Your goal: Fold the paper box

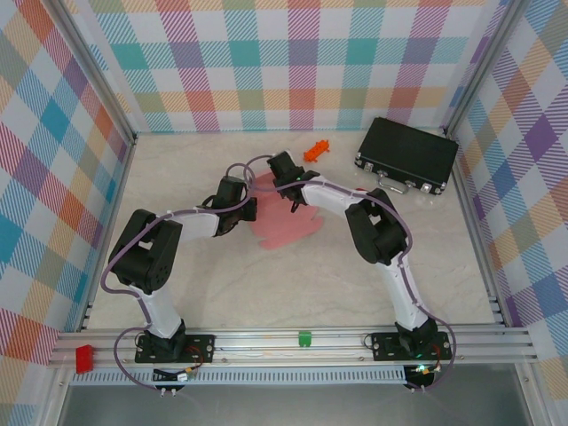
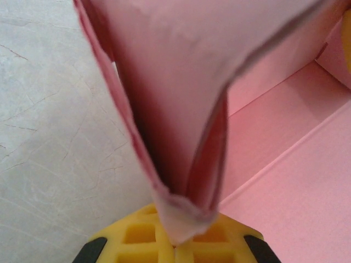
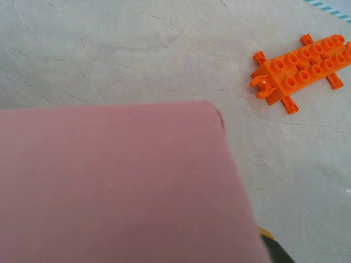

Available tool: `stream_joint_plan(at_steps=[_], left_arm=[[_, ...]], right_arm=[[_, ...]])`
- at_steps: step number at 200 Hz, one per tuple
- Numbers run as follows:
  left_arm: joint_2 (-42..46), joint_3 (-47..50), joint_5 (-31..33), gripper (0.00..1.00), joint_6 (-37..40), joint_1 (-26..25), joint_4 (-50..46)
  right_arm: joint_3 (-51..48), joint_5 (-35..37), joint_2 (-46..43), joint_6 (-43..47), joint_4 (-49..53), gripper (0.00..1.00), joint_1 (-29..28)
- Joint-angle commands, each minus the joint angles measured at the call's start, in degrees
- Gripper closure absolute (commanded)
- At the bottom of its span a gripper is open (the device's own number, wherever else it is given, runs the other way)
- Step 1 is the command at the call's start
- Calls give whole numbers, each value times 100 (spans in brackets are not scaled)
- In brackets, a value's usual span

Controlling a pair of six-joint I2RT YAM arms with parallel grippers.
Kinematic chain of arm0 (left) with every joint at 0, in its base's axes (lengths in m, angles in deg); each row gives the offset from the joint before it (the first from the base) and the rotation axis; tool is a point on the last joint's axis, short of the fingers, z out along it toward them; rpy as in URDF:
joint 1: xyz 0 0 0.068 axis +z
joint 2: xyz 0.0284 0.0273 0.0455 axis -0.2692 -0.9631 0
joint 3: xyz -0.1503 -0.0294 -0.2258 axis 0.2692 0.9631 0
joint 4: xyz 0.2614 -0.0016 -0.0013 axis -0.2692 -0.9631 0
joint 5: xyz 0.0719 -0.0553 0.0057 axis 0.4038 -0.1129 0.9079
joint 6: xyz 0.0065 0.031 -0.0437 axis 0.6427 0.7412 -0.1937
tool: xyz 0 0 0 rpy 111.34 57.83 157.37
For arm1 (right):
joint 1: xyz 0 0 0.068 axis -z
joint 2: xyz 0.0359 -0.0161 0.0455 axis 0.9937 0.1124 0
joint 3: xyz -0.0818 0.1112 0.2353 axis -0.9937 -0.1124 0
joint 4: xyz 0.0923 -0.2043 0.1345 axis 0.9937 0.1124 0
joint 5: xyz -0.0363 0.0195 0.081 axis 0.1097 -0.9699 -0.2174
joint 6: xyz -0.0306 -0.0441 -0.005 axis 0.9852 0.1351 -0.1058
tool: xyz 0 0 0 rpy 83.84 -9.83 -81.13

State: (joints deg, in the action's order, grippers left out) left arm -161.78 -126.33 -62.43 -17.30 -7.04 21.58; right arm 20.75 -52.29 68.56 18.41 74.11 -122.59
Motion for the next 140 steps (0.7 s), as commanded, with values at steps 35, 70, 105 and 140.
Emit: stream_joint_plan(at_steps=[35, 70, 105, 140], left_arm=[[96, -152, -133, 98, 78, -90, 60], [89, -170, -103, 98, 86, -90, 38], [84, -170, -62, 98, 86, -93, 27], [87, -170, -58, 98, 95, -96, 13]], right_arm=[[142, 171, 239, 31, 537, 87, -42], [-70, 37, 42, 187, 407, 79, -41], [-304, -193, -173, 292, 301, 71, -41], [-415, -354, -286, 315, 283, 61, -33]])
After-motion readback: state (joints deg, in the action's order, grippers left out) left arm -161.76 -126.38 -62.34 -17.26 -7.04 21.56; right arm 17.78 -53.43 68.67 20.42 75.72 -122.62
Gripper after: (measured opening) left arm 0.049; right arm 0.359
